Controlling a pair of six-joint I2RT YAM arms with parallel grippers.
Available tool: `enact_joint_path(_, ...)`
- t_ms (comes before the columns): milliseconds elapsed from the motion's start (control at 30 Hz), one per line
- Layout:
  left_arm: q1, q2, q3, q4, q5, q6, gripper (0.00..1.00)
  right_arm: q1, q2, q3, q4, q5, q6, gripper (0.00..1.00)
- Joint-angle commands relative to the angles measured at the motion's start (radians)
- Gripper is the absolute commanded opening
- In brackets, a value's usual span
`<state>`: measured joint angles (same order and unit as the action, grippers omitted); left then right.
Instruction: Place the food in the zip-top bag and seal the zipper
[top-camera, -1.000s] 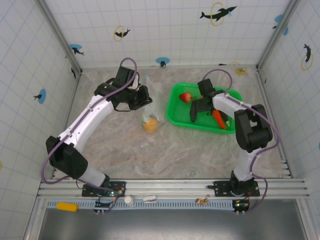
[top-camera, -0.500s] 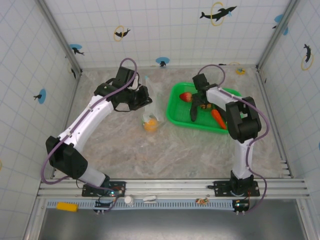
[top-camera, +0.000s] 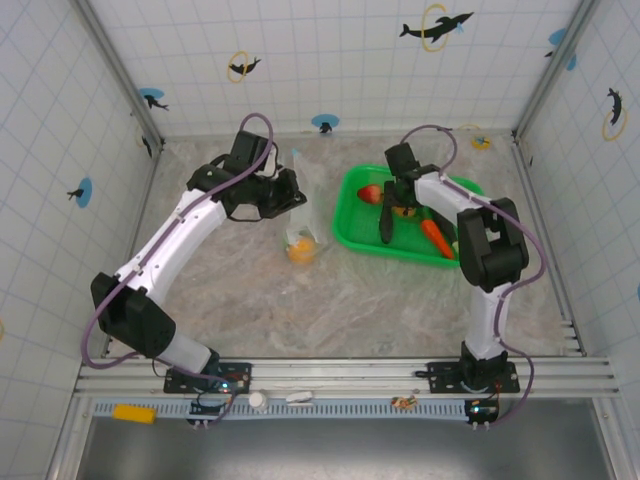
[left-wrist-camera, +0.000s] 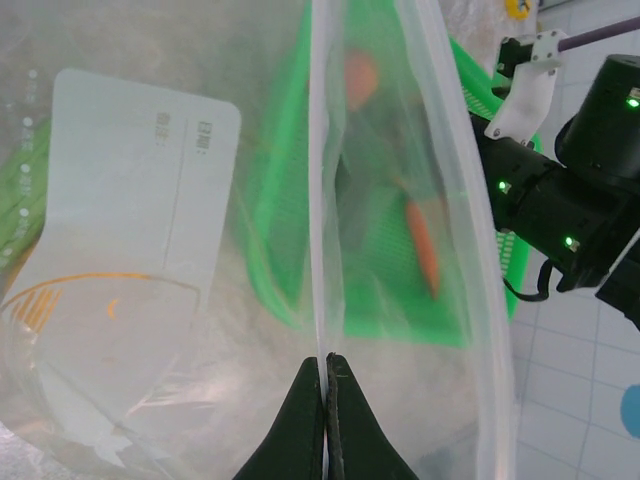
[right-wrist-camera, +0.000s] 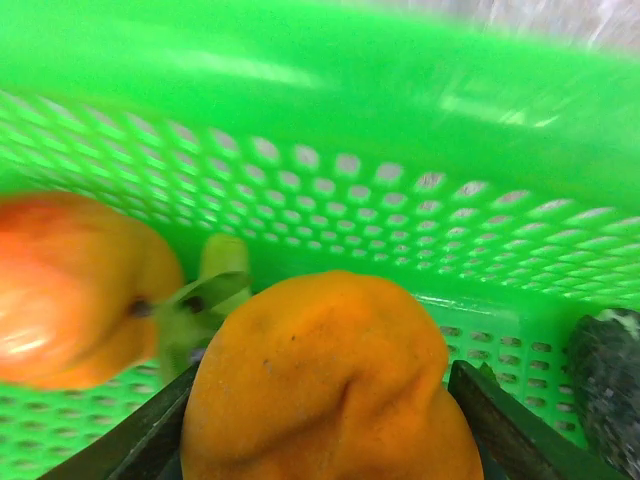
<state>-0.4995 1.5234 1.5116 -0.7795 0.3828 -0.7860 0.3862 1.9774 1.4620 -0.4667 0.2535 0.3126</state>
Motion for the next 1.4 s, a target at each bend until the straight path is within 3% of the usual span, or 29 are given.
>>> enact_joint_path(0,-0.001,0.003,0.052,0.000,0.029,-0.008,0.00,0.014,-0.158,-0.056,0.022,0.026,0.070,0.42)
enact_joint_path(133,-0.001,0.006,0.047,0.009,0.046,-0.019,0.00,0.011,-0.291,-0.147,0.074,-0.002,0.103,0.42)
enact_joint_path(300,-0.002,0.020,0.068,0.021,0.079,-0.032,0.00,0.019,-0.483,-0.247,0.252,-0.165,0.161,0.42)
enact_joint_path(600,-0.002,0.060,0.144,0.072,0.152,-0.045,0.00,0.069,-0.632,-0.218,0.415,-0.428,0.247,0.42)
enact_joint_path(967,-0.001,0.033,0.032,0.254,0.245,-0.133,0.00,0.154,-0.600,-0.129,0.628,-0.600,0.452,0.42)
enact_joint_path(1367,-0.001,0.039,0.052,0.234,0.247,-0.127,0.00,0.245,-0.478,-0.055,0.643,-0.566,0.481,0.42)
